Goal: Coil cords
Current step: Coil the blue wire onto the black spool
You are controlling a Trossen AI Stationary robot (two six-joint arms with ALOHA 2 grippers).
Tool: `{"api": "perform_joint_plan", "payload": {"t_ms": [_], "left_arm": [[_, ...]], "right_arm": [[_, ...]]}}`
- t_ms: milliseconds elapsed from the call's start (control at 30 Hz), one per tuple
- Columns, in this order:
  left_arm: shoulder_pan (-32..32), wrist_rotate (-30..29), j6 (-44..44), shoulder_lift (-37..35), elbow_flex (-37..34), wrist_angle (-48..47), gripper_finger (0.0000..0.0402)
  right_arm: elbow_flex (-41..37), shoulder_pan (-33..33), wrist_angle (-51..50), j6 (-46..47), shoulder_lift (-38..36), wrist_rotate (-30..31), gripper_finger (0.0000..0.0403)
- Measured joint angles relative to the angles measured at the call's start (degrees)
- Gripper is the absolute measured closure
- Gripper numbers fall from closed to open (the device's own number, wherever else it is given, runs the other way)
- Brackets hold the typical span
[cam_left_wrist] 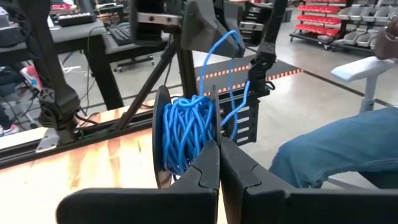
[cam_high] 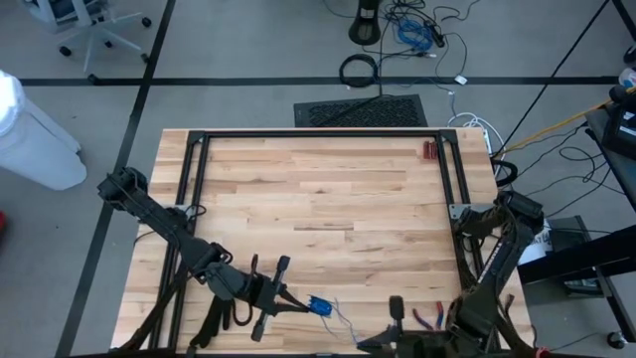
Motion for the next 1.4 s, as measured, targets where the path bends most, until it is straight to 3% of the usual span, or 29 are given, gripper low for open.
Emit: {"api": "perform_joint_plan", "payload": {"t_ms": [400,733,1133,1300,1400], "left_arm": [[0.15,2.53,-1.54,0.0,0.0,-0.11,0.0402],[0.15,5.59,-3.05,0.42,0.0,0.05,0.0402],[0.5,8.81,-4.54,0.79,0.0,-0.16,0.0402],[0.48,10.95,-3.95,0.79,0.0,2.9,0.0402],[0.48,12.92,-1.94,0.79,0.0,5.41,0.0402]], "right_arm": [[6.84,-7.04,-1.5,-13.78,0.04,-10.05,0.0403],[11.41,-13.25,-9.47,-17.38,0.07,-17.82,0.0403],[20.47,-13.5,-19.78,-21.83,0.08,-18.03,0.0403],[20.8,-15.26,-20.41,-24.99,0.13,-18.23,0.0403],[20.8,-16.95,-20.26,-25.1,0.6,-21.28,0.0403]]}}
